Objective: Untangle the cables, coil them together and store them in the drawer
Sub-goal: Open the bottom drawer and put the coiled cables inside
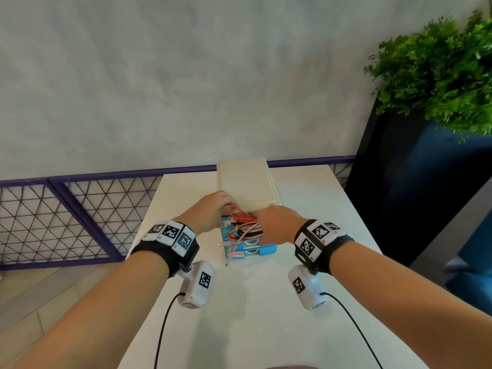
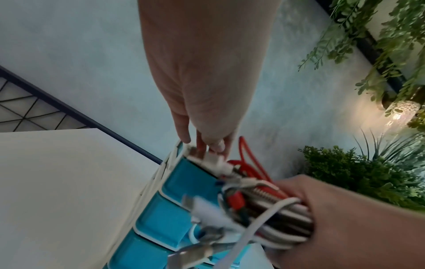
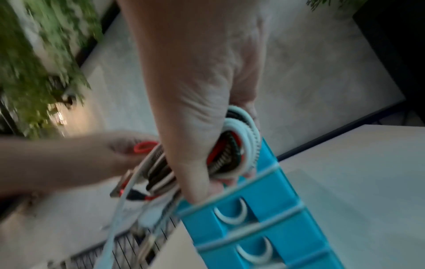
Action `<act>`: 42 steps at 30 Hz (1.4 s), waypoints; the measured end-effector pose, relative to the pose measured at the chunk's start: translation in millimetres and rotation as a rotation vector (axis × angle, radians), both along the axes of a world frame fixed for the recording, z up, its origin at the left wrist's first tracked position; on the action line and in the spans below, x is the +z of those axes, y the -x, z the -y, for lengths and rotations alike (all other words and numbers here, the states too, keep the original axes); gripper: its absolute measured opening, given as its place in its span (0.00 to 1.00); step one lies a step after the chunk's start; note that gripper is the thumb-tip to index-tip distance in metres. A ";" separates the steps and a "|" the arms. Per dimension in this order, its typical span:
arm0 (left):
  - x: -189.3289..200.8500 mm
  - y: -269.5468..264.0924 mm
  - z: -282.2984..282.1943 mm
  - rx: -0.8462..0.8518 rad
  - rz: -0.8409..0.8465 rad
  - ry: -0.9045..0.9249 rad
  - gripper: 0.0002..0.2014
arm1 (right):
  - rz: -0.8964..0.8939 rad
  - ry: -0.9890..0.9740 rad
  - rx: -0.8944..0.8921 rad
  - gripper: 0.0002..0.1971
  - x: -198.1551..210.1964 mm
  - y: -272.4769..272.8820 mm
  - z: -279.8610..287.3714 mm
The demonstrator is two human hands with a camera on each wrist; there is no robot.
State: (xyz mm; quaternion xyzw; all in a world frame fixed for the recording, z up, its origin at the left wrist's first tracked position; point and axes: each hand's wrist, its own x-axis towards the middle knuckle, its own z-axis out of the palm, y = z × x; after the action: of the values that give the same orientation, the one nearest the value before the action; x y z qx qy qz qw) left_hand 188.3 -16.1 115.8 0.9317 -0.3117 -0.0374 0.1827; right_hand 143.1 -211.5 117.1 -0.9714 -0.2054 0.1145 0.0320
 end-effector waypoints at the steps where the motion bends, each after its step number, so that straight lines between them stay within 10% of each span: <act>1: -0.2 -0.6 0.8 0.009 0.006 0.024 0.13 | -0.058 0.002 0.010 0.15 8.4 0.9 1.9; 6: -7.2 -4.9 3.7 -0.006 0.020 -0.084 0.23 | -0.355 0.035 0.034 0.14 41.6 7.8 11.2; 18: -3.8 11.7 8.1 -0.046 -0.157 -0.318 0.57 | -0.368 0.137 -0.286 0.10 70.4 5.0 18.8; 32: -0.1 20.2 2.7 -0.096 -0.248 -0.237 0.52 | -0.690 0.242 -0.369 0.12 57.8 -11.0 -17.1; 42: 4.5 24.4 -1.9 -0.047 -0.252 -0.165 0.35 | -0.479 0.361 -0.241 0.14 35.3 -20.6 -37.5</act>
State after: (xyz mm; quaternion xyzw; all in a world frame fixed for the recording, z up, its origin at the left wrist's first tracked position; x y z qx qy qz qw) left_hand 163.9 -14.2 120.3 0.9239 -0.3039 -0.1840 0.1422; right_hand 163.7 -174.0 152.4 -0.9241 -0.0521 0.3699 -0.0802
